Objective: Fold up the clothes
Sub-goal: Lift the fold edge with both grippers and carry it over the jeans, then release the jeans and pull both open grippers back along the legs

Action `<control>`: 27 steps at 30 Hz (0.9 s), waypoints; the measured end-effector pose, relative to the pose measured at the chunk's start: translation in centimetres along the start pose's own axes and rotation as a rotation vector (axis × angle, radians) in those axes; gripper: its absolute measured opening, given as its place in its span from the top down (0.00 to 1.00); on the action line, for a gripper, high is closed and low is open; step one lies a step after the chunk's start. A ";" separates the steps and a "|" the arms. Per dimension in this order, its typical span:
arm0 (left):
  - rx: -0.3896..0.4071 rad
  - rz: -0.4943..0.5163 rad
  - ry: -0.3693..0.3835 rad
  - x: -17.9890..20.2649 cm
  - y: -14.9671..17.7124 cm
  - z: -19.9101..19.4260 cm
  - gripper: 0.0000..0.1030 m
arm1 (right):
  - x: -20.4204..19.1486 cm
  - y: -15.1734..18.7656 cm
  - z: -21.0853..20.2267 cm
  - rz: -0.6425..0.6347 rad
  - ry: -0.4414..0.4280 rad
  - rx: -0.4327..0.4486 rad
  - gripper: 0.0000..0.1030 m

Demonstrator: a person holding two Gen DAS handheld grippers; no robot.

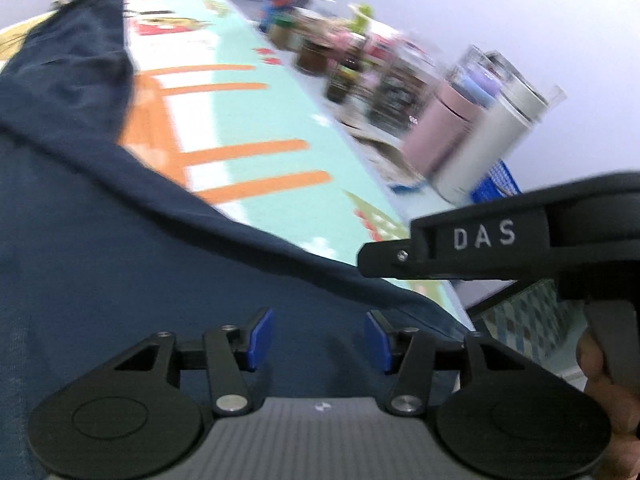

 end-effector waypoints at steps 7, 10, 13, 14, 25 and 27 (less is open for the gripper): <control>0.037 -0.126 -0.110 -6.6 0.4 -3.8 0.46 | -6.1 -0.1 1.6 -0.116 -0.058 -0.030 0.81; 0.052 -0.179 -0.151 -9.4 0.8 -5.3 0.45 | -8.8 0.3 2.2 -0.161 -0.081 -0.045 0.81; 0.061 -0.224 -0.193 -11.9 1.5 -6.7 0.45 | -11.5 1.1 2.7 -0.203 -0.103 -0.061 0.79; 0.065 -0.239 -0.204 -12.8 1.8 -7.3 0.45 | -12.4 1.4 2.8 -0.217 -0.110 -0.066 0.79; 0.094 -0.364 -0.306 -20.2 4.8 -12.6 0.41 | -20.4 5.4 3.9 -0.331 -0.154 -0.107 0.73; 0.091 -0.380 -0.318 -21.3 5.4 -13.2 0.41 | -21.0 6.0 4.0 -0.337 -0.148 -0.108 0.73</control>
Point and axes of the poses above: each gripper's, at about its wrist camera, not at the fingertips, and z roughly the way its jaws point, x to its right, y to its underside, the point moved 10 cm from there along z, roughly the way its jaws point, and after that the axes turned 2 degrees about -z, right-handed, at the moved point
